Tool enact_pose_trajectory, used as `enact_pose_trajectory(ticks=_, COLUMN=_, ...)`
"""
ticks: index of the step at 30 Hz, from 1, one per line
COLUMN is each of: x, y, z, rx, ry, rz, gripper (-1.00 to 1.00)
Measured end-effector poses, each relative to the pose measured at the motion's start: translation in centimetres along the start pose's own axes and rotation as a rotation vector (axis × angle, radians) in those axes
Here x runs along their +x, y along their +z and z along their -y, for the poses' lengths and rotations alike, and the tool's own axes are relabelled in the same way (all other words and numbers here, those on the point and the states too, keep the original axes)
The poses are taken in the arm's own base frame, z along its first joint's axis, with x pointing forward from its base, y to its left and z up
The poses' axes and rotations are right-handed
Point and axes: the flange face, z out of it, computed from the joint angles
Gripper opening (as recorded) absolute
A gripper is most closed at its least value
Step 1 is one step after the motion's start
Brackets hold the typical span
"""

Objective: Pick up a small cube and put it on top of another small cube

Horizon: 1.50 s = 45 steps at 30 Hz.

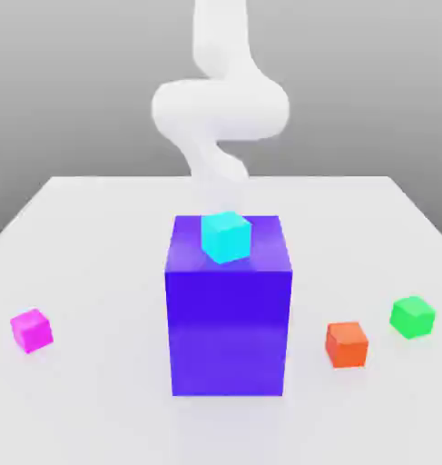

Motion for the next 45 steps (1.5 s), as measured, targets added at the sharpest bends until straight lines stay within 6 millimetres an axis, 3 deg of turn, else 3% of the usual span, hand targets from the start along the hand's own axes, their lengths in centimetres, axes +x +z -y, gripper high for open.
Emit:
enact_pose_trajectory(ticks=5, x=3.3, y=10.8, z=-8.0, rx=-0.168, ry=0.13, rz=0.055, gripper=0.0)
enact_pose_trajectory(ticks=11, x=4.2, y=20.4, z=-20.9, rx=-0.351, ry=0.299, rz=0.126, gripper=0.0)
enact_pose_trajectory(ticks=15, x=2.7, y=24.7, z=-30.4, rx=-0.466, ry=0.42, rz=0.177, gripper=0.0)
enact_pose_trajectory(ticks=18, x=0.5, y=26.5, z=-38.4, rx=-0.553, ry=0.533, rz=0.21, gripper=0.0)
enact_pose_trajectory(ticks=21, x=-2.9, y=27.7, z=-45.1, rx=-0.631, ry=0.626, rz=0.255, gripper=0.0)
enact_pose_trajectory(ticks=23, x=-5.1, y=28.7, z=-48.0, rx=-0.667, ry=0.662, rz=0.279, gripper=0.0)
enact_pose_trajectory(ticks=28, x=-7.8, y=32.4, z=-51.2, rx=-0.679, ry=0.671, rz=0.287, gripper=0.0)
enact_pose_trajectory(ticks=29, x=-8.3, y=33.0, z=-51.6, rx=-0.679, ry=0.672, rz=0.288, gripper=-1.0)
enact_pose_trajectory(ticks=35, x=-8.5, y=33.3, z=-51.8, rx=-0.678, ry=0.673, rz=0.289, gripper=-1.0)
enact_pose_trajectory(ticks=38, x=-7.5, y=31.9, z=-50.9, rx=-0.678, ry=0.671, rz=0.288, gripper=-1.0)
enact_pose_trajectory(ticks=42, x=-5.7, y=29.0, z=-48.8, rx=-0.674, ry=0.667, rz=0.287, gripper=-1.0)
enact_pose_trajectory(ticks=45, x=-4.4, y=30.4, z=-44.1, rx=-0.642, ry=0.621, rz=0.274, gripper=-1.0)
